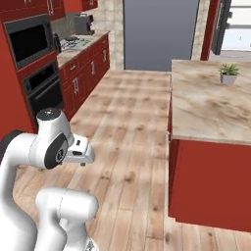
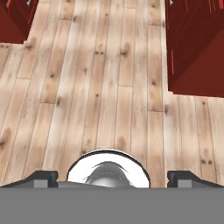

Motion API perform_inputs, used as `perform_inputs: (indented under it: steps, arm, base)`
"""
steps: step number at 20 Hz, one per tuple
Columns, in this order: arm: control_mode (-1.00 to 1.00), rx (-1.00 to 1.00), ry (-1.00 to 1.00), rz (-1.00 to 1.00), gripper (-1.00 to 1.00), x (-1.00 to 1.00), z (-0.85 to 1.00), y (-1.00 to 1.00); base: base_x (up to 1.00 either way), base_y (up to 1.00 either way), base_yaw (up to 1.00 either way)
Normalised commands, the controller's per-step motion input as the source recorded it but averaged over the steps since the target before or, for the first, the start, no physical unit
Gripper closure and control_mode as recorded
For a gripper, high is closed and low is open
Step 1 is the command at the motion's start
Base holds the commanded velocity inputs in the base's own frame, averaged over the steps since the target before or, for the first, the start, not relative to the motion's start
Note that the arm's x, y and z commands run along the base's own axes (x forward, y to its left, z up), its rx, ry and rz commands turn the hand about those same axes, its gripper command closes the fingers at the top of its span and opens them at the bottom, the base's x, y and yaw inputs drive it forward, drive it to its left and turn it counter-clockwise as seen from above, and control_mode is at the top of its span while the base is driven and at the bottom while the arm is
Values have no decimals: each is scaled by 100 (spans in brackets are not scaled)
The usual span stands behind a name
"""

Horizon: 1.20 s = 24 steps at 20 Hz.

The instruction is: Place the cold items (kiwi and avocado) from the fridge in one tupperware on the dining counter. Place the warm items (kebab skewer and hot dog) in the stove area in another tupperware.

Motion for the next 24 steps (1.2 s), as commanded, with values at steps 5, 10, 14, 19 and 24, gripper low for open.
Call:
perform_inputs:
  steps: [5,10,14,19,24]
  arm:
    - [100,0,0,0,-100,0,0,0]
    - [100,0,0,0,-100,0,0,0]
    - [100,0,0,0,-100,0,0,0]
    - [100,0,0,0,-100,0,0,0]
    - [100,0,0,0,-100,0,0,0]
  base:
    - [58,93,-18]
    - [98,70,11]
    - [91,-12,23]
    - [90,-3,15]
    - [100,-8,-13]
